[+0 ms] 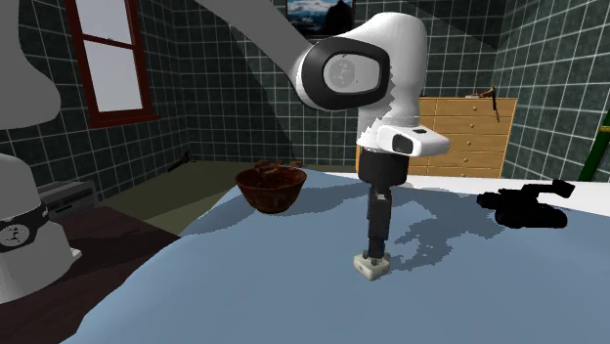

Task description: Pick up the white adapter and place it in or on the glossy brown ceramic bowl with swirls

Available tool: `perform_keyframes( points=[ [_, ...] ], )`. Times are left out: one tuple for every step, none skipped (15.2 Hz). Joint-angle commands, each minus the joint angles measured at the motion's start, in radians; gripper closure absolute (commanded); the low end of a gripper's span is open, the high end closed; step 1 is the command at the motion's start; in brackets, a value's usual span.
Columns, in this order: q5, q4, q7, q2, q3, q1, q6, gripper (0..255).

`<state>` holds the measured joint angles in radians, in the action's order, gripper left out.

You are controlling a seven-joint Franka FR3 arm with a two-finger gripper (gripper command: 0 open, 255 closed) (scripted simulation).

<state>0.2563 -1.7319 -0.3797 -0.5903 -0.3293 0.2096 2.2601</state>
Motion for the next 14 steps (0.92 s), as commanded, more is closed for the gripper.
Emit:
perform_keyframes(
  points=[
    [0.007, 0.009, -0.005, -0.022, 0.005, 0.006, 0.013, 0],
    [0.01, 0.008, -0.007, -0.03, 0.007, 0.008, 0.022, 0],
    [0.014, 0.007, -0.009, -0.039, 0.01, 0.009, 0.031, 0],
    [0.017, 0.007, -0.011, -0.047, 0.012, 0.011, 0.04, 0],
    [0.02, 0.006, -0.013, -0.056, 0.015, 0.012, 0.049, 0],
    [0.026, 0.006, -0.016, -0.07, 0.019, 0.015, 0.063, 0],
    [0.025, 0.006, -0.016, -0.07, 0.019, 0.015, 0.063, 0],
    [0.025, 0.006, -0.016, -0.07, 0.019, 0.015, 0.063, 0],
    [0.026, 0.006, -0.016, -0.07, 0.019, 0.015, 0.063, 0],
    [0.026, 0.006, -0.016, -0.07, 0.019, 0.015, 0.063, 0],
    [0.026, 0.006, -0.016, -0.07, 0.019, 0.015, 0.063, 0],
    [0.026, 0.006, -0.016, -0.07, 0.019, 0.015, 0.063, 0],
    [0.026, 0.006, -0.016, -0.07, 0.019, 0.015, 0.063, 0],
    [0.025, 0.006, -0.016, -0.07, 0.019, 0.015, 0.063, 0]
  ],
)
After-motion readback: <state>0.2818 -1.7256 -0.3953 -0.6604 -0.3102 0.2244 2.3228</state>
